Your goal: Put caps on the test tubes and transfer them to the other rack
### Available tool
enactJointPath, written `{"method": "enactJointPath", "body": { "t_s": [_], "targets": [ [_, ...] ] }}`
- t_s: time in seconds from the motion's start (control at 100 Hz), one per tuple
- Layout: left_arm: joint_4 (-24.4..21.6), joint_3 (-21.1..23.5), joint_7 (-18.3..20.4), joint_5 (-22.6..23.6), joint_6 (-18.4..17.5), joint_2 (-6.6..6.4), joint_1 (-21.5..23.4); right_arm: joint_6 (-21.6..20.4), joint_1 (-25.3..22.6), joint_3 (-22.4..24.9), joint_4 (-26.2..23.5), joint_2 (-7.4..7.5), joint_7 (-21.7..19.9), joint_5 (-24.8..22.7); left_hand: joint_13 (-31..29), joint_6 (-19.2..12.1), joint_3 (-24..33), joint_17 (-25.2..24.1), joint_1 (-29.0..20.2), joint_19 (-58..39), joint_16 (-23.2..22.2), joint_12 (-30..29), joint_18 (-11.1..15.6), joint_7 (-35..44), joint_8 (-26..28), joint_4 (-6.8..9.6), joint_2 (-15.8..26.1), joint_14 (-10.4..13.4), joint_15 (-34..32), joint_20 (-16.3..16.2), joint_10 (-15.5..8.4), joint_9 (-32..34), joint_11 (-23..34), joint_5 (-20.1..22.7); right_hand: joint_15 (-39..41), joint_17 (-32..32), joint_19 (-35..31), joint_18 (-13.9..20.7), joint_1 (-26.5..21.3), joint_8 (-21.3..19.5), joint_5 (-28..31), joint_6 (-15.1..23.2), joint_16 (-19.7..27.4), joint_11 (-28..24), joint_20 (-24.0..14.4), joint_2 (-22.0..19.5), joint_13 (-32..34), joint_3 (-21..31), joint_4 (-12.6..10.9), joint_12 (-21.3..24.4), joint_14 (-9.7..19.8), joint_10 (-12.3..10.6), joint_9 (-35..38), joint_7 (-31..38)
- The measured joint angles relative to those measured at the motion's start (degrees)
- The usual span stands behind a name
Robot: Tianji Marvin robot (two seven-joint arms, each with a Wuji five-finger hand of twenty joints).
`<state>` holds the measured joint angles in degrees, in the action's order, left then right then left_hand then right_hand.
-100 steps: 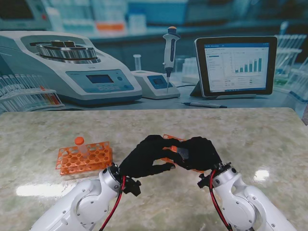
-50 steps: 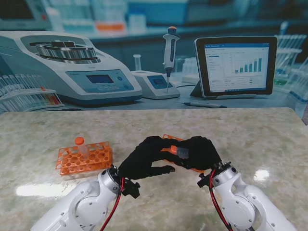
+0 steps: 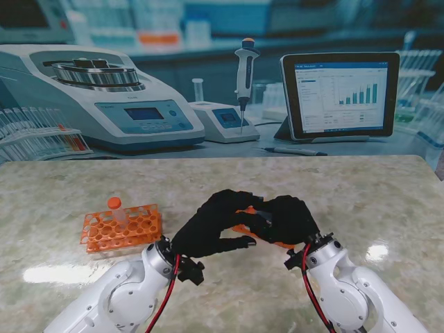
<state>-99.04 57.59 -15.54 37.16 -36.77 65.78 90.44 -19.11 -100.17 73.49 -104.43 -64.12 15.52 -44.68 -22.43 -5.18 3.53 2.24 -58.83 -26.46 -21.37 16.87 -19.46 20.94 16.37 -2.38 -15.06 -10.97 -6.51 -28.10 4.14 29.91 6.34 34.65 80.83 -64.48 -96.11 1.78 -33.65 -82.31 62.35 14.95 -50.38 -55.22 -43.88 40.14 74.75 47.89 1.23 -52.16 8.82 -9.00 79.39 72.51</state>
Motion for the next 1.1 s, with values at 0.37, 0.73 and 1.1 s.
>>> {"method": "enactJointPath", "body": {
  "t_s": [0.37,0.73,1.1],
  "targets": [
    [-1.9,2.8,1.3,-0.1,0.2,-0.09,0.7,-0.1,-0.2,0.3,-0.1,0.0,-0.1,0.0,2.7,9.0,-0.3,-0.6,3.9,2.1,0.7,0.0,0.0,-6.9,-2.1,0.94,1.9,0.3,0.4,0.0,0.0,-3.6,-0.4,-4.0,0.0,0.0,0.0,0.0,0.0,0.0,0.0,0.0,0.0,0.0,0.0,0.0,0.0,0.0,0.0,0.0,0.0,0.0,0.0,0.0],
    [-1.8,4.2,2.6,-0.8,2.3,-0.5,0.9,-0.2,-0.2,0.3,-0.1,0.0,-0.1,-0.2,3.3,10.6,-1.6,-0.6,6.9,2.5,0.7,0.0,0.0,-8.5,-2.1,0.94,2.3,0.3,0.4,0.0,0.0,-4.3,-0.7,-4.6,0.0,0.0,0.0,0.0,0.0,0.0,0.0,0.0,0.0,0.0,0.0,0.0,0.0,0.0,0.0,0.0,0.0,0.0,0.0,0.0],
    [0.7,2.4,2.8,-2.0,4.7,-0.6,-1.1,-0.2,-0.4,0.6,-0.3,0.01,-0.1,-0.2,4.4,11.9,-1.6,-0.6,7.1,2.6,0.7,0.0,0.0,-10.2,-2.1,0.94,1.4,0.4,0.8,0.0,0.0,-6.4,-0.8,-5.2,0.0,0.0,0.0,0.0,0.0,0.0,0.0,0.0,0.0,0.0,0.0,0.0,0.0,0.0,0.0,0.0,0.0,0.0,0.0,0.0]
  ]
}}
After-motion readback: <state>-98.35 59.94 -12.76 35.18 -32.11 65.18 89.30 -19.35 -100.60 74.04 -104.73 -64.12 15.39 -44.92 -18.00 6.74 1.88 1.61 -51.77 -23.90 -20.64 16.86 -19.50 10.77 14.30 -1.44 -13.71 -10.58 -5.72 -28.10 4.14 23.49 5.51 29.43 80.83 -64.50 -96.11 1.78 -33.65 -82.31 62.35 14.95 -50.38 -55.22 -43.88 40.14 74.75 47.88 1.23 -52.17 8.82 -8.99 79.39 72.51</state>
